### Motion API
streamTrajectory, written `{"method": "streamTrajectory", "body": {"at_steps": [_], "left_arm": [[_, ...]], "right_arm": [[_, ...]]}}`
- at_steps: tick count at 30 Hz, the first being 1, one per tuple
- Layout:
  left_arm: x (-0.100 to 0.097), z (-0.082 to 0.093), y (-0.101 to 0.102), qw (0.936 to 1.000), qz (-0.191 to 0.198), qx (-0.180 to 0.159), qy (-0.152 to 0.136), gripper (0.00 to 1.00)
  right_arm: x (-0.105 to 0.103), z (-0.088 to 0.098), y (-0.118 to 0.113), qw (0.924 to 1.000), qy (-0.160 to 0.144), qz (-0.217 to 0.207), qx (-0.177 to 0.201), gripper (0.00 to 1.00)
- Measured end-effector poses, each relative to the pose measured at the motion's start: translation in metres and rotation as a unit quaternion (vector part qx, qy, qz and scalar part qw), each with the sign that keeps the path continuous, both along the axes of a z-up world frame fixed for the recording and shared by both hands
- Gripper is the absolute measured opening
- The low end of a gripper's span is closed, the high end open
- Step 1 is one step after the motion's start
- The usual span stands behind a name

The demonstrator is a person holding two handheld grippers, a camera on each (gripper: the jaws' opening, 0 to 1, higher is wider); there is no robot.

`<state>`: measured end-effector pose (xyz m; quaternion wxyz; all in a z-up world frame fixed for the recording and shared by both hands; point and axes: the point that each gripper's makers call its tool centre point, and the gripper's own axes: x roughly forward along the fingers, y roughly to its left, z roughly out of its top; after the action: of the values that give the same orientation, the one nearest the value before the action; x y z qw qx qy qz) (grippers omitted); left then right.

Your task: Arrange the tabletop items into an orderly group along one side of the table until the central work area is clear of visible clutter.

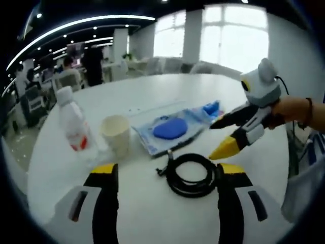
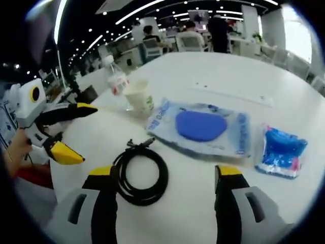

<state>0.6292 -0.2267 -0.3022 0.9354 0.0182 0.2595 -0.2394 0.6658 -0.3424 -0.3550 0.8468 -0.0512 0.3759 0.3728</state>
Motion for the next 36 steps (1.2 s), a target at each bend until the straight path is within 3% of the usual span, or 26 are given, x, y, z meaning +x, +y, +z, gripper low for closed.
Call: {"method": "streamTrajectory", "body": {"at_steps": [6, 12, 20, 25, 32, 36], "left_arm": [[-0.022, -0.003, 0.003, 0.9998, -0.002, -0.001, 0.019, 0.91], [-0.039, 0.007, 0.007, 0.9995, 0.002, -0.024, 0.017, 0.99], [-0.059, 0.015, 0.012, 0.9990, -0.007, -0.037, 0.023, 0.99], [-0.067, 0.025, 0.013, 0.9992, -0.016, -0.037, 0.009, 0.99], [-0.076, 0.027, 0.019, 0.9993, -0.017, -0.033, 0.009, 0.99], [-0.079, 0.025, 0.020, 0.9990, -0.018, -0.039, 0.008, 0.99]], "right_arm": [[-0.006, -0.004, 0.015, 0.9998, -0.002, 0.016, 0.008, 0.87], [-0.011, -0.016, 0.023, 0.9998, 0.005, 0.021, 0.004, 0.83], [-0.009, -0.022, 0.033, 0.9989, -0.008, 0.046, -0.002, 0.78], [-0.005, -0.023, 0.038, 0.9981, -0.020, 0.058, 0.001, 0.75], [0.001, -0.029, 0.038, 0.9987, -0.015, 0.048, 0.009, 0.66], [0.004, -0.032, 0.040, 0.9976, -0.033, 0.061, -0.005, 0.56]]}}
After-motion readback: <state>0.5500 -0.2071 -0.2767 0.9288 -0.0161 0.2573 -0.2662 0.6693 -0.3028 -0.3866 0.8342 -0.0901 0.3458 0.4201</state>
